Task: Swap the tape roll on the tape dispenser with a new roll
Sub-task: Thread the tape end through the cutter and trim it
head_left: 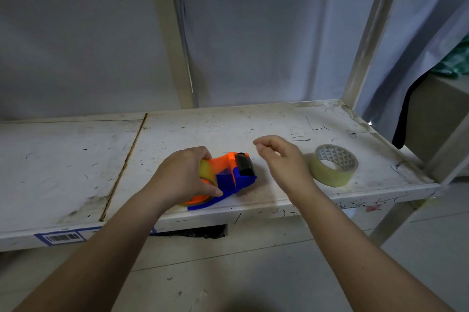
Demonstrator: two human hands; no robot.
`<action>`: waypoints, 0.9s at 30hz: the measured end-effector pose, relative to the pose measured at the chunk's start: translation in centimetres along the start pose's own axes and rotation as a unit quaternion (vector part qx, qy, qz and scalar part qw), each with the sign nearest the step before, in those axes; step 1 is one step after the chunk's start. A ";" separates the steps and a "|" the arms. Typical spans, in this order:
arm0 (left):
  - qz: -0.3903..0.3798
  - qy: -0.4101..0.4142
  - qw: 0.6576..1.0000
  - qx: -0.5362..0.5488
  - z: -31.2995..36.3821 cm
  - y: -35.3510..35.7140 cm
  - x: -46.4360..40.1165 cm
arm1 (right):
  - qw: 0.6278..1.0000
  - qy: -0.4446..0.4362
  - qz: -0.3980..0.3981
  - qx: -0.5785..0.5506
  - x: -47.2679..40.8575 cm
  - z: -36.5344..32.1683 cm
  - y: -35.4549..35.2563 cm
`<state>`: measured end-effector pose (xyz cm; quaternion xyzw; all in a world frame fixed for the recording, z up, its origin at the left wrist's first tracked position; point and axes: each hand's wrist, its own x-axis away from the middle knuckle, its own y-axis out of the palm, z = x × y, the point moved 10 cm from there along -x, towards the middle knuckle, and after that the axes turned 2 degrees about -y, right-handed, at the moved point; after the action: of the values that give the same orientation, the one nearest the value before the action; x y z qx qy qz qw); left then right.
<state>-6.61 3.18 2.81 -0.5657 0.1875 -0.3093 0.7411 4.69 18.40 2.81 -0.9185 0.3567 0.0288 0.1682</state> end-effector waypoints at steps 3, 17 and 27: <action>0.012 0.013 1.000 -0.009 0.3 0.0 0.1 | 0.980 -0.016 -0.070 0.186 0.2 0.0 1.7; 0.028 0.033 0.998 -0.055 1.5 0.2 0.5 | 0.983 0.073 0.000 0.171 0.4 1.3 0.6; 0.013 0.021 1.000 -0.012 0.5 0.4 0.0 | 0.948 0.281 -0.074 -0.127 1.5 4.7 1.2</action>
<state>-6.20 3.55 2.57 -0.5654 0.2142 -0.3092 0.7340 5.29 18.15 -2.25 -0.9269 0.3137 -0.1982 -0.0557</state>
